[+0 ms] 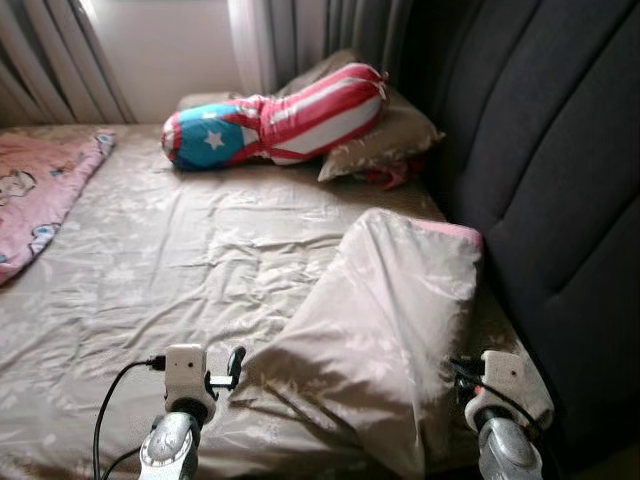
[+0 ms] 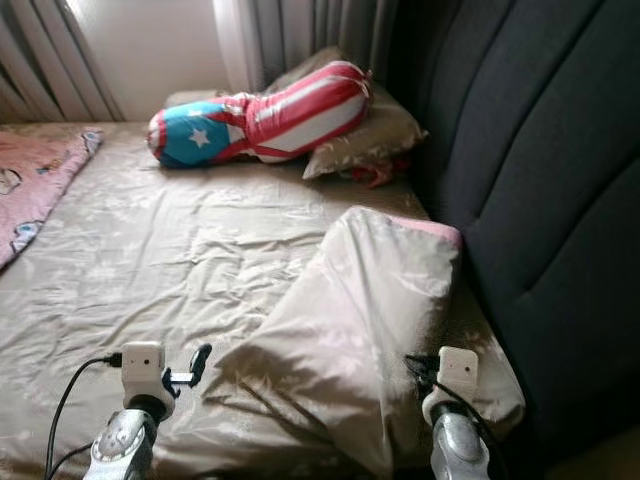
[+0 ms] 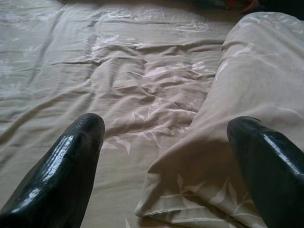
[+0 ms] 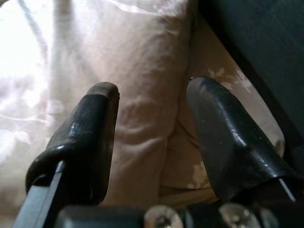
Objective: Clean up the room
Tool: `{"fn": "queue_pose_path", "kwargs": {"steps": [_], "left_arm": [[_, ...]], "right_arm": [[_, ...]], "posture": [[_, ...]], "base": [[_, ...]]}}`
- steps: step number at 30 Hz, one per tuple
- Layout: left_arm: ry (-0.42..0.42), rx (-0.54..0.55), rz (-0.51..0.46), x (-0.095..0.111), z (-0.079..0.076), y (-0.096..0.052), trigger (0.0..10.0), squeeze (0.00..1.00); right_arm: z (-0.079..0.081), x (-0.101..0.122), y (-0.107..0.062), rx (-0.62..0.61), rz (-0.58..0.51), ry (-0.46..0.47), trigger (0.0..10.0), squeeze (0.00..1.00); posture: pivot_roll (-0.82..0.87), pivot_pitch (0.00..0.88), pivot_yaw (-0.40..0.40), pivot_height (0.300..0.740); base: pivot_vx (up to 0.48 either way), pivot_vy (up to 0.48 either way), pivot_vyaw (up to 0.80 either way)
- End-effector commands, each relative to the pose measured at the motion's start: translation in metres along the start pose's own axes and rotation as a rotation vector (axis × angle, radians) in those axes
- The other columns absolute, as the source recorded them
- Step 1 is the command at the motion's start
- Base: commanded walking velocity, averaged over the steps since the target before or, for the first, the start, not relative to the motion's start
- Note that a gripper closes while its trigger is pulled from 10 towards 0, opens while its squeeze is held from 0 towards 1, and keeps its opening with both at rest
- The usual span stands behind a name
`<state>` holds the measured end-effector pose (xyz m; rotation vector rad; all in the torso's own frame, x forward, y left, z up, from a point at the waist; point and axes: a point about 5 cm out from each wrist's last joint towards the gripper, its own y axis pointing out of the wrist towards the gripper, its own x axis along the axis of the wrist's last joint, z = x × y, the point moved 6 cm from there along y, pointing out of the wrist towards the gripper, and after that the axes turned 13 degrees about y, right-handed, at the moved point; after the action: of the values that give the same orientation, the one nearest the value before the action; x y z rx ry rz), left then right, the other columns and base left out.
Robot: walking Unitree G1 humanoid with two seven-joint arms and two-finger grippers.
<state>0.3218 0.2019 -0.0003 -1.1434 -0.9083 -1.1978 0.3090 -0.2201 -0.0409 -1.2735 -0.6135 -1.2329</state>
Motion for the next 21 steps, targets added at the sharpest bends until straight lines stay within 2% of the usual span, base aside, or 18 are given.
{"fn": "queue_pose_path", "kwargs": {"steps": [1, 11, 21], "left_arm": [[-0.008, 0.0, 0.012, -0.002, 0.001, -0.001, 10.0, 0.0], [0.006, -0.002, 0.003, 0.001, 0.009, -0.002, 10.0, 0.0], [0.03, -0.013, -0.003, 0.002, 0.015, -0.007, 10.0, 0.0]], "right_arm": [[0.001, 0.002, 0.002, 0.003, 0.001, 0.012, 10.0, 0.0], [0.022, -0.005, 0.004, 0.095, 0.05, 0.01, 10.0, 0.0], [0.027, -0.006, 0.006, 0.095, 0.058, 0.028, 10.0, 0.0]], "posture": [[-0.1, 0.0, -0.035, 0.652], [-0.08, 0.005, -0.013, 0.652], [-0.05, 0.038, 0.015, 0.652]], "base": [[0.0, 0.0, 0.0], [0.0, 0.0, 0.0], [0.0, 0.0, 0.0]]}}
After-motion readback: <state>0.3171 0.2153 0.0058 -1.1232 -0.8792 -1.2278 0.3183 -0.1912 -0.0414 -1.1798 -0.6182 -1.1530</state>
